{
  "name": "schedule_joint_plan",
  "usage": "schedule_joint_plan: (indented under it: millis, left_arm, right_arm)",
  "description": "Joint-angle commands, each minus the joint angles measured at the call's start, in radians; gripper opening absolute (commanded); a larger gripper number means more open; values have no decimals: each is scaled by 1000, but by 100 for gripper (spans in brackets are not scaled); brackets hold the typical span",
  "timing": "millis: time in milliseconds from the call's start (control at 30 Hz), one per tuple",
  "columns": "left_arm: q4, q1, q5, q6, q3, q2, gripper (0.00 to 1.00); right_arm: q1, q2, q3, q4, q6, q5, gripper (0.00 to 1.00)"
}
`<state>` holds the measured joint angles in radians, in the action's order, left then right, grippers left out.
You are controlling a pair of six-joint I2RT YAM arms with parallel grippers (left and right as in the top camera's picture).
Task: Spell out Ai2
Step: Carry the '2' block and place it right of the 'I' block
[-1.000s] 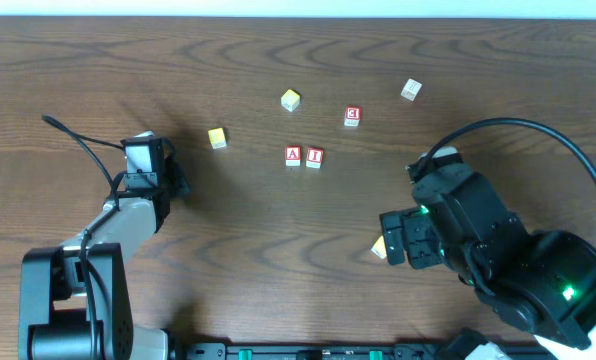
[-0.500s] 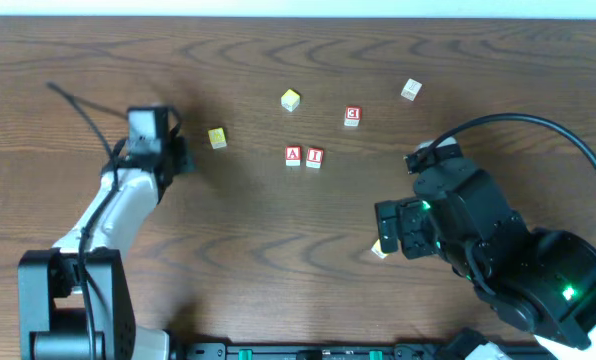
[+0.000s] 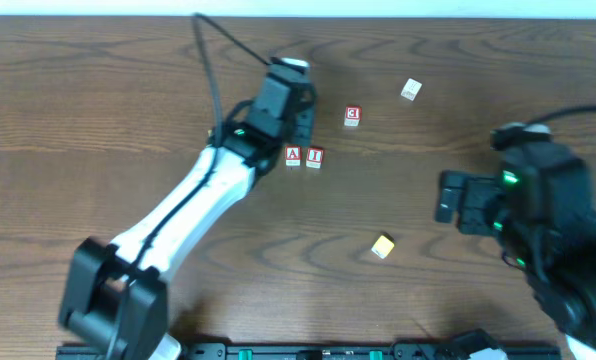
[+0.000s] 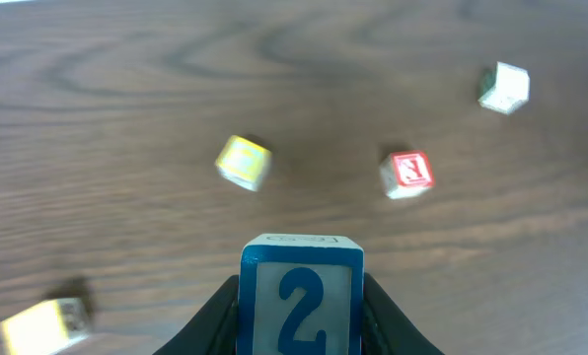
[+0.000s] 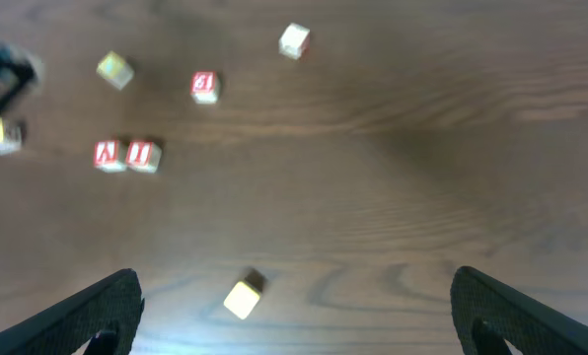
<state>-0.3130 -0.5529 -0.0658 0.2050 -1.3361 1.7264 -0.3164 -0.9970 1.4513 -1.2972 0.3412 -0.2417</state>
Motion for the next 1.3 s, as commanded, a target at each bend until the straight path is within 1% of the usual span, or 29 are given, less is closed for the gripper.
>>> schedule_joint_plan:
  millis: [0, 67, 200, 400, 467, 600, 667, 800, 1267]
  left_arm:
    - [-40, -50, -26, 5, -77, 109, 11]
    - [-61, -81, -27, 5, -120, 157, 10]
    - [-116, -134, -27, 47, -197, 243, 10]
    - [-147, -151, -39, 217, -216, 302, 10]
    - [-146, -151, -28, 244, -216, 314, 10]
    - [-143, -154, -18, 249, -216, 331, 10]
    - [-143, -154, -6, 272, -216, 342, 10]
    - [-131, -155, 58, 299, -216, 364, 10]
    - [-98, -154, 60, 296, -216, 417, 10]
  right_arm:
    - [78, 66, 12, 0, -74, 68, 99]
    - [112, 88, 12, -7, -89, 94, 99]
    - [138, 97, 12, -33, -89, 97, 99]
    - [139, 95, 12, -43, -88, 112, 99]
    - [139, 95, 12, -45, -88, 116, 99]
    - [139, 95, 12, -45, -88, 119, 99]
    - [139, 95, 12, -45, -87, 119, 99]
    - [139, 95, 12, -45, -87, 119, 99]
    - [139, 95, 12, -43, -87, 119, 99]
